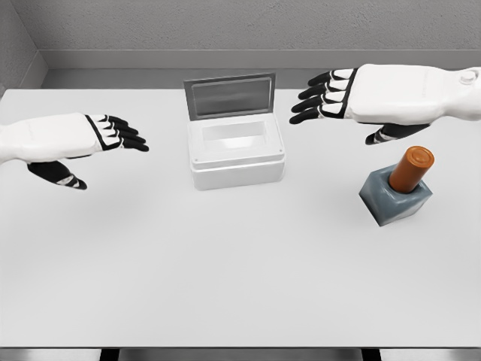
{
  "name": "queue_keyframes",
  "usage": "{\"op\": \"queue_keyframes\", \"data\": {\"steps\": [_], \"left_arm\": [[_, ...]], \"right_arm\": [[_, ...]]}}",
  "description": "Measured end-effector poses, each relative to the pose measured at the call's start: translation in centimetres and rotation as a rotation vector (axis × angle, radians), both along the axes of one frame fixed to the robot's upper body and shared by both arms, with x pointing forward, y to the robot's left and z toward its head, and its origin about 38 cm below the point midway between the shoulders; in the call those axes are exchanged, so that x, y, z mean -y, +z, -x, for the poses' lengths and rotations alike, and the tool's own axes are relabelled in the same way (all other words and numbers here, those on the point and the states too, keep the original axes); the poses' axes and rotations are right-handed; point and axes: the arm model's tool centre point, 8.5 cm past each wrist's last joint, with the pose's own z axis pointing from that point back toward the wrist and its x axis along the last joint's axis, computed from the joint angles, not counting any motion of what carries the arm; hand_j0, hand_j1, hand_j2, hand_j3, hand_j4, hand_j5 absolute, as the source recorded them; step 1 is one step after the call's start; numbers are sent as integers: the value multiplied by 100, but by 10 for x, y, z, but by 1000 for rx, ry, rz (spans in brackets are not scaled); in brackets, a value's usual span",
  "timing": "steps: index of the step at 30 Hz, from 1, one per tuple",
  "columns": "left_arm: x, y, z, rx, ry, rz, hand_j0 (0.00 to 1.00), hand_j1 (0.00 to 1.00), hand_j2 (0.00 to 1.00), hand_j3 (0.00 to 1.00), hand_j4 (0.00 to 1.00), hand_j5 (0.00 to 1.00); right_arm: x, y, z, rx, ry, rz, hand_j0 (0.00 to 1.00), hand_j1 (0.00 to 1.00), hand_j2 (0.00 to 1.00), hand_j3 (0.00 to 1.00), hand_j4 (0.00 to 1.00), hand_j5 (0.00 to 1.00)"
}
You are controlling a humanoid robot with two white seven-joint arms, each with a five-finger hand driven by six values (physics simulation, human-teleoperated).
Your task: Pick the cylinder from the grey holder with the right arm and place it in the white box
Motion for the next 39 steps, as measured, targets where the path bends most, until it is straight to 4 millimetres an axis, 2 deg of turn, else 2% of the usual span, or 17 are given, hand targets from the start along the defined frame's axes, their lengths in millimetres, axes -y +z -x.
{"op": "queue_keyframes", "data": {"steps": [6, 11, 17, 20, 22, 27, 33, 39], "left_arm": [[7, 0, -1, 22, -16, -15, 100, 100, 100, 100, 100, 100], [8, 1, 0, 24, -19, -16, 100, 100, 100, 100, 100, 100], [10, 3, 2, 30, -30, -20, 100, 100, 100, 100, 100, 100], [11, 1, 4, 27, -33, -22, 100, 100, 100, 100, 100, 100], [11, 2, 4, 28, -33, -23, 100, 100, 100, 100, 100, 100], [11, 3, 3, 31, -33, -26, 100, 100, 100, 100, 100, 100], [9, 4, 4, 33, -30, -32, 100, 100, 100, 100, 100, 100], [7, 6, 4, 38, -27, -37, 100, 100, 100, 100, 100, 100]], "right_arm": [[2, 12, -1, 35, -7, -8, 100, 100, 100, 100, 100, 100], [22, 16, -2, 80, -74, 60, 100, 100, 100, 100, 100, 100], [62, -24, -19, 34, -217, 174, 100, 100, 100, 100, 100, 100], [80, -26, -22, 41, -272, 217, 100, 100, 100, 100, 100, 100], [93, -37, -18, 11, -301, 248, 100, 100, 100, 100, 100, 100], [109, -49, -12, -23, -333, 285, 100, 100, 100, 100, 100, 100], [114, -63, -7, -51, -338, 323, 99, 99, 99, 99, 99, 99], [93, -76, -8, -33, -285, 339, 99, 99, 99, 99, 99, 99]]}}
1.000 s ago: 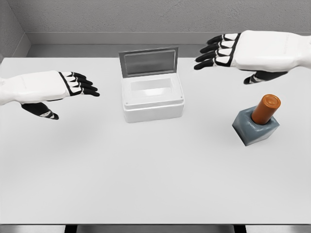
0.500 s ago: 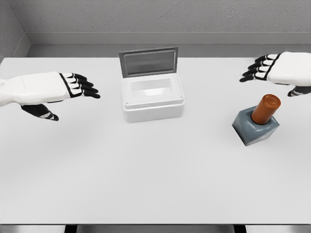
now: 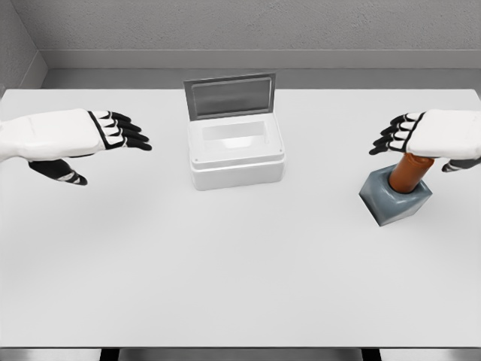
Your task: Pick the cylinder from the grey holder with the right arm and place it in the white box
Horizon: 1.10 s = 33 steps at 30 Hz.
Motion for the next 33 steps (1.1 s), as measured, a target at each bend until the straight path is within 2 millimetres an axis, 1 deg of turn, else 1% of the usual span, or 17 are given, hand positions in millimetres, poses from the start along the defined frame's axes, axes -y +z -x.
{"op": "queue_keyframes", "data": {"steps": [5, 12, 13, 15, 19, 23, 24, 25, 26, 27, 30, 31, 32, 33], "left_arm": [[-1, 2, 0, 5, 1, -3, 100, 100, 100, 100, 100, 100], [-1, 2, 0, 5, 2, -4, 100, 100, 100, 100, 100, 100], [-1, 2, 0, 5, 2, -4, 100, 100, 100, 100, 100, 100], [-1, 3, 0, 6, 2, -4, 100, 100, 100, 100, 100, 100], [-1, 3, -1, 8, 2, -4, 100, 100, 100, 100, 100, 100], [-1, 4, -1, 10, 2, -4, 100, 100, 100, 100, 100, 100], [-1, 5, -1, 13, 2, -4, 100, 100, 100, 100, 100, 100], [-1, 6, -1, 14, 2, -4, 100, 100, 100, 100, 100, 100], [-1, 6, -1, 14, 2, -4, 100, 100, 100, 100, 100, 100], [-1, 6, -1, 14, 2, -4, 100, 100, 100, 100, 100, 100], [-1, 6, -1, 14, 2, -4, 100, 100, 100, 100, 100, 100], [-1, 6, -1, 14, 2, -4, 100, 100, 100, 100, 100, 100], [-1, 6, -1, 14, 2, -4, 100, 100, 100, 100, 100, 100], [-1, 6, -1, 14, 2, -4, 100, 100, 100, 100, 100, 100]], "right_arm": [[-8, -8, -2, 1, 16, 13, 99, 99, 99, 99, 99, 99], [-8, -15, -2, -3, 17, 35, 99, 99, 99, 99, 99, 99], [-7, -16, -2, -5, 16, 37, 98, 98, 98, 98, 98, 98], [-7, -17, -2, -7, 16, 40, 91, 91, 91, 91, 91, 91], [-8, -20, 0, -16, 21, 46, 90, 90, 90, 90, 90, 90], [-6, -25, 2, -29, 21, 59, 86, 86, 86, 86, 86, 86], [-6, -26, 2, -33, 20, 62, 79, 79, 79, 79, 79, 79], [-6, -27, 3, -35, 20, 65, 70, 70, 70, 70, 70, 70], [-6, -28, 3, -36, 21, 66, 69, 69, 69, 69, 69, 69], [-6, -28, 3, -37, 21, 67, 63, 63, 63, 63, 63, 63], [-5, -28, 3, -33, 19, 75, 53, 53, 53, 53, 53, 53], [-5, -27, 3, -35, 14, 65, 52, 52, 52, 52, 52, 52], [-5, -26, 2, -35, 14, 61, 49, 49, 49, 49, 49, 49], [-5, -27, 2, -34, 14, 64, 49, 49, 49, 49, 49, 49]]}}
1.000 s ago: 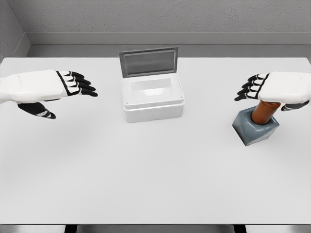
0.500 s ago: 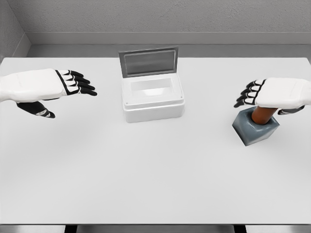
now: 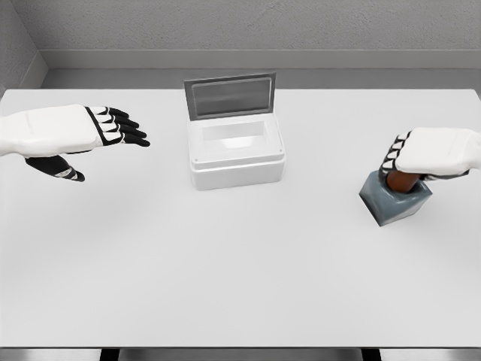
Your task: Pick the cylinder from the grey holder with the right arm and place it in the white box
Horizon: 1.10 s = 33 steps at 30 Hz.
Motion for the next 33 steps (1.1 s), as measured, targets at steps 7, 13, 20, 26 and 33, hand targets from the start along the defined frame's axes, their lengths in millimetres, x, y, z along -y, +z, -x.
{"op": "queue_keyframes", "data": {"steps": [7, 13, 20, 26, 33], "left_arm": [[0, 0, 0, 0, 0, -1, 100, 100, 100, 100, 100, 100], [1, -2, 0, -4, -2, 0, 100, 100, 100, 100, 100, 100], [1, -5, 1, -12, -3, 1, 100, 100, 100, 100, 100, 100], [1, -4, 1, -9, -3, 1, 100, 100, 100, 100, 100, 100], [2, 3, -1, 8, -4, -1, 100, 100, 100, 100, 100, 100]], "right_arm": [[-2, 3, 1, 6, 11, 0, 42, 42, 42, 42, 42, 42], [-8, 14, 5, 30, 36, 0, 42, 42, 42, 42, 42, 42], [-16, 33, 6, 85, 64, -10, 42, 42, 42, 42, 42, 42], [-25, 45, 1, 123, 83, -25, 42, 42, 42, 42, 42, 42], [-44, 52, -5, 154, 124, -58, 42, 42, 42, 42, 42, 42]]}}
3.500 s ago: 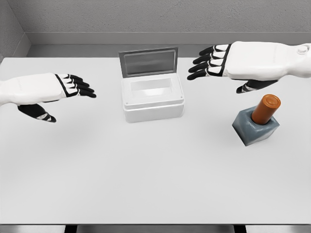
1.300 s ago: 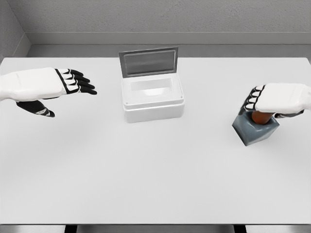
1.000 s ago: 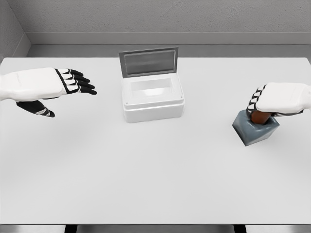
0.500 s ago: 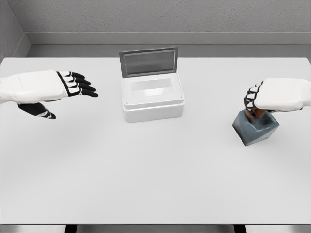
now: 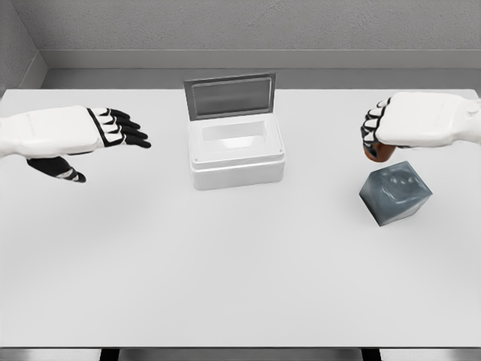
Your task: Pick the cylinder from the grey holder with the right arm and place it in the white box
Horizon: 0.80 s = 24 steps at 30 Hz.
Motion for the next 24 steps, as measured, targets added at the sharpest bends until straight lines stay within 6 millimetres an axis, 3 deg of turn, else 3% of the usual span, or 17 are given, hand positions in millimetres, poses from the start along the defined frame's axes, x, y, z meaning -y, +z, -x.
{"op": "queue_keyframes", "data": {"steps": [16, 24], "left_arm": [[0, 12, -3, 30, -1, -1, 100, 100, 100, 100, 100, 100], [0, 14, -3, 36, 1, -3, 100, 100, 100, 100, 100, 100]], "right_arm": [[-44, 7, -16, 58, 82, -51, 42, 42, 42, 42, 42, 42], [-72, 5, -33, 78, 108, -69, 42, 42, 42, 42, 42, 42]]}}
